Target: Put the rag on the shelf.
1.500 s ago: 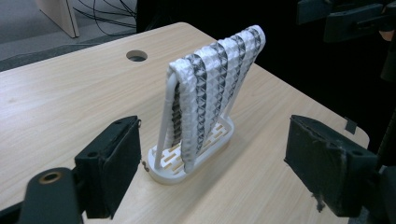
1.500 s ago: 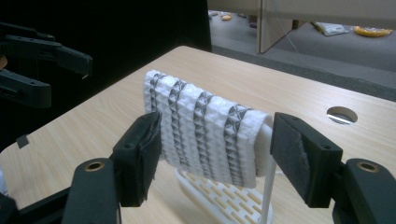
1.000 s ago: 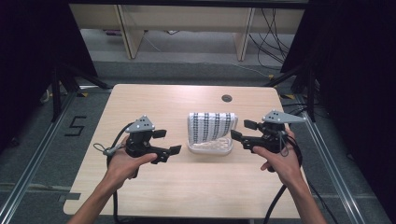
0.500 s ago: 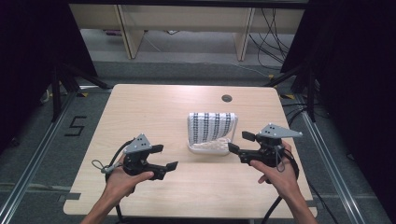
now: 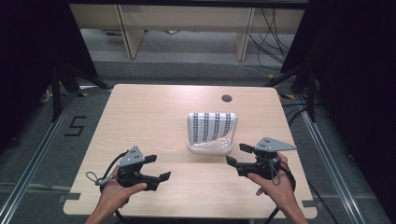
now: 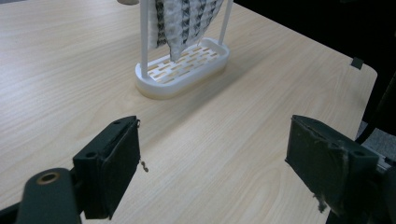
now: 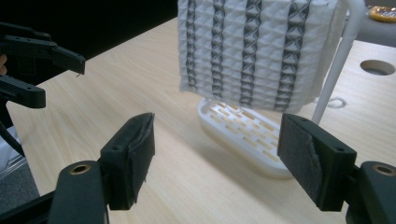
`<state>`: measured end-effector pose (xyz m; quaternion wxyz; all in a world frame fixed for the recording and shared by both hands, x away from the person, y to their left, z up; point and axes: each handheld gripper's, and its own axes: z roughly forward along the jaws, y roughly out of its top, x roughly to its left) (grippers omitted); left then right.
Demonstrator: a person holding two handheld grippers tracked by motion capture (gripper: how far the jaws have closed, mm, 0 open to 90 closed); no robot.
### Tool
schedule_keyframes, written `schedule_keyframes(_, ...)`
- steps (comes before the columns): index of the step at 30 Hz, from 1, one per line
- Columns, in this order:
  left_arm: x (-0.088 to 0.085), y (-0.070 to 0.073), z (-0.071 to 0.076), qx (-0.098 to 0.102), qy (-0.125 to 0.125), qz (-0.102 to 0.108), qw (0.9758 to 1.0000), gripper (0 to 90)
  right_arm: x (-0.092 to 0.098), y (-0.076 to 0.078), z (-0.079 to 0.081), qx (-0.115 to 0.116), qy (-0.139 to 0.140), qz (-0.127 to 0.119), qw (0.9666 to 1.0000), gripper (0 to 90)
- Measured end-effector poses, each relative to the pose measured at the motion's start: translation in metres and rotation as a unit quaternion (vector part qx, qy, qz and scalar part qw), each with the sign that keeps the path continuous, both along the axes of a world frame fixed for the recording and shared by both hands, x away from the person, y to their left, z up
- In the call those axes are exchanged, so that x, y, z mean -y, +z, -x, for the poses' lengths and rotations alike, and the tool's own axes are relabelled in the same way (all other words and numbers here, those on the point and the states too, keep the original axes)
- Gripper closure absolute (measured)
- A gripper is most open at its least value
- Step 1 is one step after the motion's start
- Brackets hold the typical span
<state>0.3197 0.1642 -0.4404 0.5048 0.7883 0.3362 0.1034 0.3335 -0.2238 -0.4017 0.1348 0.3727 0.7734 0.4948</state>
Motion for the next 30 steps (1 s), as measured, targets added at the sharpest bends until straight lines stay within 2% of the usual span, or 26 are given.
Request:
schedule_keyframes(3, -0.001, -0.003, 0.002, -0.002, -0.002, -0.002, 1.0, 16.8, 0.001, -0.004, 0.0, 0.01, 0.006, 0.003, 0.9999, 28.7)
schedule_keyframes(5, -0.001, -0.006, 0.004, -0.002, -0.003, -0.002, 1.0, 16.8, 0.001, -0.006, 0.002, 0.005, 0.005, 0.004, 1.0, 28.7)
schedule_keyframes(6, -0.002, -0.009, 0.006, -0.003, -0.005, -0.01, 0.9999, 16.8, 0.0, -0.01, 0.004, 0.003, 0.006, -0.004, 1.0, 28.7)
schedule_keyframes(7, -0.002, -0.011, 0.007, -0.001, -0.006, -0.009, 0.9999, 16.8, 0.0, -0.011, 0.006, -0.008, 0.001, 0.001, 1.0, 28.7)
schedule_keyframes(9, -0.002, -0.012, 0.009, -0.002, -0.003, -0.015, 0.9999, 16.8, 0.0, -0.016, 0.006, 0.005, 0.009, 0.001, 0.9999, 28.6)
schedule_keyframes(11, -0.002, -0.016, 0.012, -0.004, -0.006, -0.02, 0.9998, 16.9, 0.0, -0.019, 0.007, 0.006, 0.009, 0.004, 0.9999, 28.4)
schedule_keyframes(13, -0.002, -0.02, 0.014, -0.003, -0.009, -0.017, 0.9998, 16.8, -0.001, -0.022, 0.009, 0.002, 0.012, 0.003, 0.9999, 28.1)
schedule_keyframes(14, -0.002, -0.022, 0.017, -0.005, -0.011, -0.026, 0.9996, 16.8, -0.003, -0.026, 0.012, -0.009, 0.016, -0.003, 0.9998, 27.0)
schedule_keyframes(16, -0.002, -0.023, 0.018, -0.005, -0.014, -0.029, 0.9995, 16.8, -0.003, -0.027, 0.013, -0.009, 0.016, 0.003, 0.9998, 26.3)
schedule_keyframes(17, -0.002, -0.024, 0.019, 0.0, -0.012, -0.032, 0.9994, 16.8, -0.004, -0.03, 0.014, -0.011, 0.019, -0.005, 0.9998, 25.6)
schedule_keyframes(19, -0.002, -0.025, 0.021, 0.0, -0.014, -0.038, 0.9992, 16.8, -0.004, -0.035, 0.015, -0.012, 0.024, 0.004, 0.9996, 24.1)
schedule_keyframes(20, -0.002, -0.027, 0.022, 0.0, -0.018, -0.037, 0.9991, 16.8, -0.005, -0.036, 0.017, -0.022, 0.022, -0.001, 0.9995, 23.8)
schedule_keyframes(21, -0.002, -0.027, 0.023, 0.001, -0.014, -0.04, 0.9991, 16.8, -0.004, -0.041, 0.017, -0.017, 0.029, -0.001, 0.9994, 23.1)
schedule_keyframes(22, -0.002, -0.028, 0.024, 0.0, -0.016, -0.04, 0.9991, 16.8, -0.005, -0.041, 0.021, -0.033, 0.024, 0.002, 0.9992, 23.0)
schedule_keyframes(23, -0.001, -0.03, 0.026, -0.001, -0.014, -0.038, 0.9992, 16.8, -0.005, -0.044, 0.02, -0.027, 0.03, -0.003, 0.9992, 23.0)
schedule_keyframes(24, -0.001, -0.031, 0.027, 0.001, -0.017, -0.041, 0.999, 16.8, -0.003, -0.045, 0.02, -0.014, 0.032, 0.008, 0.9994, 22.9)
schedule_keyframes(25, -0.001, -0.032, 0.028, 0.002, -0.017, -0.047, 0.9988, 16.8, -0.004, -0.047, 0.021, -0.021, 0.034, 0.003, 0.9992, 22.7)
schedule_keyframes(27, 0.0, -0.035, 0.03, 0.003, -0.018, -0.045, 0.9988, 16.8, -0.002, -0.049, 0.024, -0.029, 0.03, 0.006, 0.9991, 22.6)
schedule_keyframes(28, 0.0, -0.036, 0.031, 0.003, -0.019, -0.05, 0.9986, 16.8, -0.003, -0.05, 0.027, -0.039, 0.027, -0.005, 0.9989, 22.6)
schedule_keyframes(30, 0.001, -0.042, 0.036, 0.001, -0.017, -0.052, 0.9985, 16.9, 0.0, -0.055, 0.028, -0.019, 0.04, 0.011, 0.999, 22.6)
